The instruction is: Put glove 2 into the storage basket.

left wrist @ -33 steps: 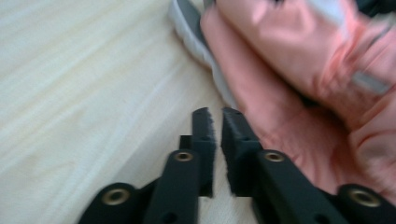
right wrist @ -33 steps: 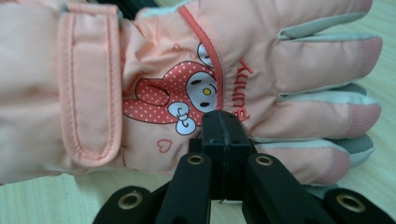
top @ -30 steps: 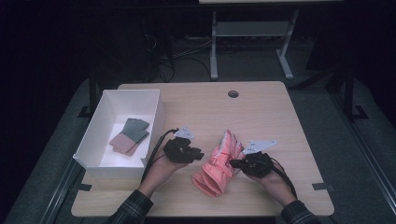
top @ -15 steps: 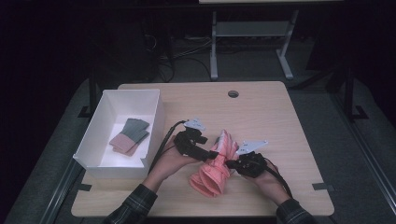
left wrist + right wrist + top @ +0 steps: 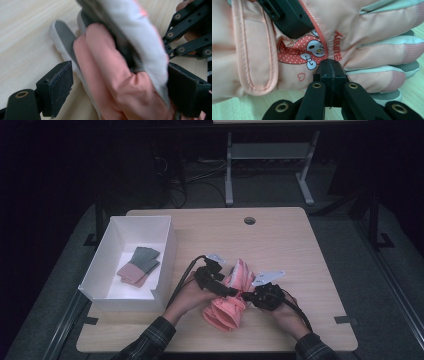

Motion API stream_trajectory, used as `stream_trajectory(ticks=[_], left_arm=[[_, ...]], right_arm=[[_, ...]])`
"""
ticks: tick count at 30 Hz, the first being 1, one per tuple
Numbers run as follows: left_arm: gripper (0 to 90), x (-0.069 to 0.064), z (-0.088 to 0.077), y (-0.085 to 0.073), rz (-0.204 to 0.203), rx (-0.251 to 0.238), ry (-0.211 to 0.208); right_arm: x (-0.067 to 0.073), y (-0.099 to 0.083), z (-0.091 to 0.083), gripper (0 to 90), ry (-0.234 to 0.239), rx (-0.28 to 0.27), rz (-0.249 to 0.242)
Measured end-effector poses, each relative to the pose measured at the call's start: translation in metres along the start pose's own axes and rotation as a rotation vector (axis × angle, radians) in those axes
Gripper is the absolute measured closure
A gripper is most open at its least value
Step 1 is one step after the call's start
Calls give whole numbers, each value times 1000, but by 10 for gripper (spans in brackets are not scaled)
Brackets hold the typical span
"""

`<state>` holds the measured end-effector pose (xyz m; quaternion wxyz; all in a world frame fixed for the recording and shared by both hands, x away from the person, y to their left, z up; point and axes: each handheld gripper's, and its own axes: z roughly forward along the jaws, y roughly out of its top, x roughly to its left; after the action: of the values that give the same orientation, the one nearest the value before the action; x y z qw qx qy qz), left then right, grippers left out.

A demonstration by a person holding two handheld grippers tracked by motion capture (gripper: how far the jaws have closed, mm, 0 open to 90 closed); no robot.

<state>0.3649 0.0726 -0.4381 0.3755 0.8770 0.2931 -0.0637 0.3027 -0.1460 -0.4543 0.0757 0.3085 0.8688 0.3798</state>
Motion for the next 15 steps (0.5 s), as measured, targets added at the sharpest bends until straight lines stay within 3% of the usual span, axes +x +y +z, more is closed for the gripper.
stream_trajectory(ticks=[10,15], left_arm=[[126,11,12,-11,-77,30,-70],[131,13,16,-13,-89,39,-105]], right_arm=[[0,-1,2,900,-6,10,-8],[1,-1,3,900,-6,9,-12]])
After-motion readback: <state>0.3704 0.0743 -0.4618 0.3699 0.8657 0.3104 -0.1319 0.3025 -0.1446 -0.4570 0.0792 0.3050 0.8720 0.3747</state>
